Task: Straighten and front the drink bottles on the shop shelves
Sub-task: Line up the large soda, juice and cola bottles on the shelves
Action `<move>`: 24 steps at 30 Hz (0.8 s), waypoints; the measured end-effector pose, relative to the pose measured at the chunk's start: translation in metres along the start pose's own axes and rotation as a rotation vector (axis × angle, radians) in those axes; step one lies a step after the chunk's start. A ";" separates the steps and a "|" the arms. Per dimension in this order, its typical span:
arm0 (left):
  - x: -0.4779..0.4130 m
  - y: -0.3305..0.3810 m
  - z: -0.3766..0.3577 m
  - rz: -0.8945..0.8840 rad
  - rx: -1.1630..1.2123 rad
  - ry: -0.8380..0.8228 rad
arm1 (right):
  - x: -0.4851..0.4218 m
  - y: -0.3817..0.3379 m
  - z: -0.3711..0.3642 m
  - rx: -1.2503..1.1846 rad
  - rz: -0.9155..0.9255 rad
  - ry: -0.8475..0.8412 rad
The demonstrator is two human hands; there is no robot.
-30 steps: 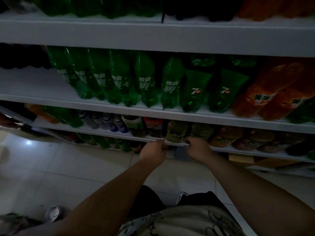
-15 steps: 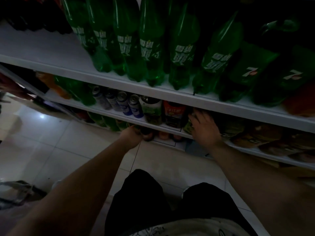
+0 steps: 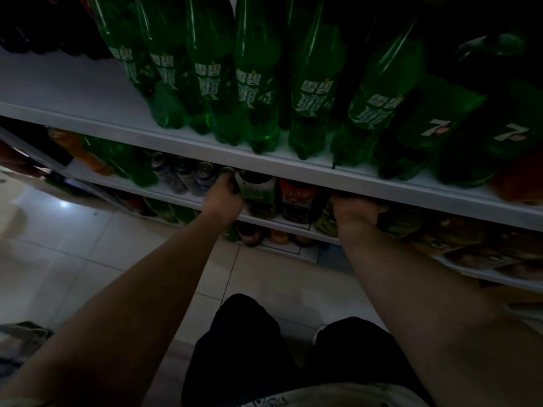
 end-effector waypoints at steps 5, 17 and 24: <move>-0.010 0.001 0.002 -0.052 0.004 -0.125 | -0.006 -0.029 -0.003 0.569 0.404 0.043; -0.013 -0.002 -0.018 -0.103 -0.059 -0.199 | -0.016 -0.017 0.010 0.511 0.368 0.020; -0.004 0.011 -0.020 -0.169 -0.172 -0.203 | -0.011 -0.014 0.017 0.632 0.333 0.000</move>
Point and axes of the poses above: each hand's wrist, its own x-axis away from the middle knuckle, its own z-axis out of the back of the hand, y = z × x, the point moved 6 cm from there along -x, towards the middle knuckle, and after that the axes turned 6 degrees about y, right-handed, at the moved point
